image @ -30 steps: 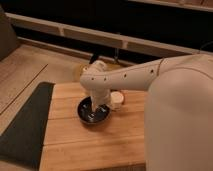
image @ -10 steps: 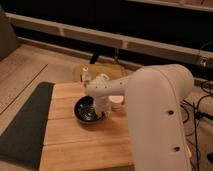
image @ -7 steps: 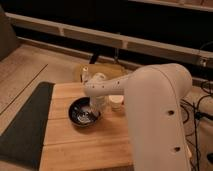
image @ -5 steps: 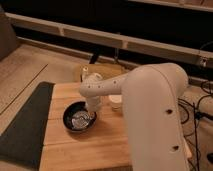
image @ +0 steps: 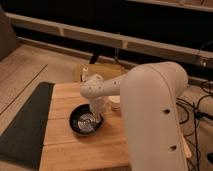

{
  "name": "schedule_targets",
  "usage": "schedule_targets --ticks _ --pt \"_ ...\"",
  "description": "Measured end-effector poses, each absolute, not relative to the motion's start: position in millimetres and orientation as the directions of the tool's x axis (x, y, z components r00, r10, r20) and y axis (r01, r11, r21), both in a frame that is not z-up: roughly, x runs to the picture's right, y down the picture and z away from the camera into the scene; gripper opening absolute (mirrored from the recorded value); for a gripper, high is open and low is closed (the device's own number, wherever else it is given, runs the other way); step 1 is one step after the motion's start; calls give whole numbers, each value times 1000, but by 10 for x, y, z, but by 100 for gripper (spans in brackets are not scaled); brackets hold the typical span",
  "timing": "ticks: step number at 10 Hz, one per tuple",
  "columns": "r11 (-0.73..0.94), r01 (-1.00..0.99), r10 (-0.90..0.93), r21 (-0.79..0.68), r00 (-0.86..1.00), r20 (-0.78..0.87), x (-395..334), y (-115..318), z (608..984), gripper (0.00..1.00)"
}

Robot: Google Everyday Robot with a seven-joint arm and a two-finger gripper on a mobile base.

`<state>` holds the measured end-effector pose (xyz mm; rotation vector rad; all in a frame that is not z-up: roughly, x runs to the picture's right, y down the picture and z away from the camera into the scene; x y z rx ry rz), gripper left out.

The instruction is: Drag the ceramic bowl in a circle

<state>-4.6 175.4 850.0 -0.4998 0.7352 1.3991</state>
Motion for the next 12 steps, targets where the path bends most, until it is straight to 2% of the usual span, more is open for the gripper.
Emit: schedule_targets --ticks 2,5,8,12 --pt "140 -970 695 197 -46 -718 343 1702 8652 0" --pt "146 -959 712 241 -68 -699 580 1533 8973 0" --pt "163 -963 745 215 -23 -666 430 1224 9245 0" --pt "161 -979 773 124 47 -633 -5 990 9265 0"
